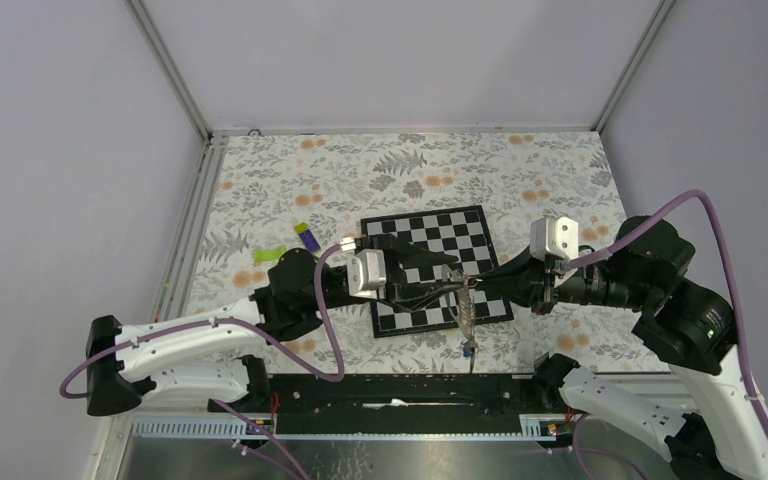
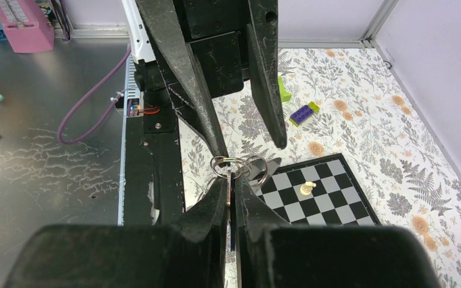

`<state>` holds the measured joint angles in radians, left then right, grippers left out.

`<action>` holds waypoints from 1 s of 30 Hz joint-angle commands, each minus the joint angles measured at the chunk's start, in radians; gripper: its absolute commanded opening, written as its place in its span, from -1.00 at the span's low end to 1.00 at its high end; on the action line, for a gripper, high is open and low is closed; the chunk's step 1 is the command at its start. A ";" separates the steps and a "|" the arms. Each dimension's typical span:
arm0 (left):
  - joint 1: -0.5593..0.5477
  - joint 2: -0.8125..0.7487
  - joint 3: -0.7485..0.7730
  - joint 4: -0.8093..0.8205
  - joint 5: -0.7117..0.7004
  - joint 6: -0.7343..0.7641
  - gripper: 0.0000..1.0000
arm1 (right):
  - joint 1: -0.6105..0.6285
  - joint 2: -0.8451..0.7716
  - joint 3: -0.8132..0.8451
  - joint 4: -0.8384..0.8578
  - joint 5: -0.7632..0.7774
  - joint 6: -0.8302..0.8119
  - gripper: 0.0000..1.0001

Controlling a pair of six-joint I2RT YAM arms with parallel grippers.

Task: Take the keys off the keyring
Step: Remove the key from the keyring.

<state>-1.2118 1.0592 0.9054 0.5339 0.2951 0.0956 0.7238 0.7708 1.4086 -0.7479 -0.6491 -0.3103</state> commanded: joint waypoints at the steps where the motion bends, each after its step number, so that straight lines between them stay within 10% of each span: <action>1: 0.008 0.007 0.005 0.068 0.066 -0.035 -0.17 | 0.002 -0.011 0.001 0.065 -0.023 -0.007 -1.00; 23: 0.025 0.043 0.010 0.102 0.109 -0.071 -0.07 | 0.001 -0.009 -0.015 0.061 -0.049 -0.004 -1.00; 30: 0.032 0.045 0.008 0.100 0.133 -0.076 -0.37 | 0.001 -0.014 -0.020 0.072 -0.041 -0.005 -1.00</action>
<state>-1.1889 1.1038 0.9054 0.5625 0.3935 0.0319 0.7238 0.7589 1.3899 -0.7429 -0.6746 -0.3107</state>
